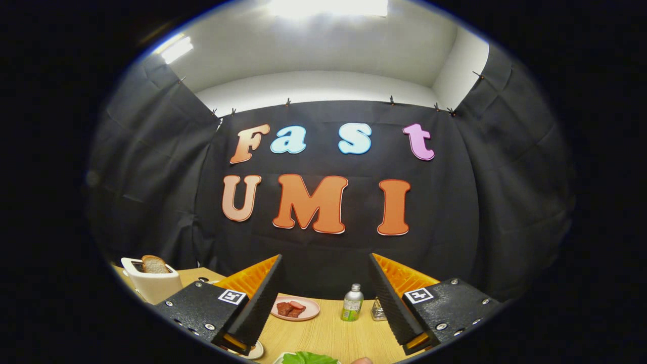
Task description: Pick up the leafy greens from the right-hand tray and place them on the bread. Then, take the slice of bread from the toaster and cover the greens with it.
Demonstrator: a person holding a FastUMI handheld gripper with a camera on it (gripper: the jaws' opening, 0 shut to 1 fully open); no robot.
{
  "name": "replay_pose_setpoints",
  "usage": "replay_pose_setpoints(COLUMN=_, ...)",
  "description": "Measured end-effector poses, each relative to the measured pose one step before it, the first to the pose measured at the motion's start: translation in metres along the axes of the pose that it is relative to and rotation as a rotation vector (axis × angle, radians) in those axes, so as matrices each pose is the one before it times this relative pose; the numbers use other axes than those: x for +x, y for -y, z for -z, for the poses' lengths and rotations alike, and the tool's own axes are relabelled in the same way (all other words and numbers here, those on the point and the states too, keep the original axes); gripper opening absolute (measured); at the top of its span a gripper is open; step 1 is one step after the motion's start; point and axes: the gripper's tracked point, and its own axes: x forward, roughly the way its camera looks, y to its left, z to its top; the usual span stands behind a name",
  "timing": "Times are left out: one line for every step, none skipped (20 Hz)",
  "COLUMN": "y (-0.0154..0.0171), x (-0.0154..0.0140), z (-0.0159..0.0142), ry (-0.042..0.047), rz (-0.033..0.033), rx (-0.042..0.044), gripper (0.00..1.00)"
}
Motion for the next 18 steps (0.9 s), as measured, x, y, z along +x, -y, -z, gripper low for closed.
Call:
replay_pose_setpoints(y=-0.00050, x=0.00187, z=0.00737, ry=-0.01506, rz=-0.00921, rx=0.00743, gripper=0.98)
replay_pose_setpoints(y=0.00044, x=0.00150, z=0.00619, ry=-0.02129, rz=-0.00917, rx=0.00772, gripper=0.98)
replay_pose_setpoints(y=0.00242, x=0.00085, z=0.00595, ry=-0.02050, rz=-0.00352, rx=0.00517, gripper=0.98)
replay_pose_setpoints(y=0.00277, x=0.00180, z=0.00265, ry=-0.01072, rz=0.00355, rx=0.00292, gripper=0.98)
replay_pose_setpoints(y=0.00593, x=0.00140, z=-0.00014, ry=-0.00682, rz=0.01455, rx=0.00392, gripper=0.98)
replay_pose_setpoints(y=0.00438, x=0.00069, z=0.00172, ry=-0.01293, rz=0.01845, rx=0.00414, gripper=0.98)
replay_pose_setpoints(y=0.00269, x=-0.00008, z=0.00346, ry=-0.01230, rz=0.00920, rx=0.00515, gripper=0.98)
replay_pose_setpoints(y=0.00081, x=-0.00124, z=0.00267, ry=-0.01438, rz=0.00604, rx=0.00537, gripper=0.98)
replay_pose_setpoints(y=0.00004, x=-0.00298, z=0.00310, ry=-0.01650, rz=0.00715, rx=0.00432, gripper=0.98)
replay_pose_setpoints(y=0.00074, x=-0.00231, z=0.00275, ry=-0.02023, rz=0.00551, rx=-0.00468, gripper=0.98)
replay_pose_setpoints(y=0.00001, x=-0.00244, z=0.00443, ry=-0.01576, rz=0.00484, rx=-0.00678, gripper=0.98)
replay_pose_setpoints(y=-0.00013, x=-0.00176, z=0.00273, ry=-0.01825, rz=0.00403, rx=-0.00626, gripper=0.98)
replay_pose_setpoints(y=-0.00215, x=-0.00159, z=0.00472, ry=-0.02292, rz=-0.00190, rx=-0.00632, gripper=0.98)
replay_pose_setpoints(y=-0.00333, x=-0.00093, z=0.00619, ry=-0.03371, rz=-0.00389, rx=-0.00489, gripper=0.98)
replay_pose_setpoints(y=-0.00369, x=-0.00190, z=0.00917, ry=-0.03668, rz=-0.01148, rx=-0.00583, gripper=0.98)
replay_pose_setpoints(y=-0.00522, x=-0.00175, z=0.00825, ry=-0.03931, rz=-0.01627, rx=-0.00541, gripper=0.98)
replay_pose_setpoints(y=-0.00367, x=0.00072, z=0.00921, ry=-0.04091, rz=-0.01192, rx=-0.00366, gripper=0.98)
replay_pose_setpoints(y=-0.00447, x=0.00082, z=0.00884, ry=-0.04126, rz=-0.01223, rx=-0.00320, gripper=0.98)
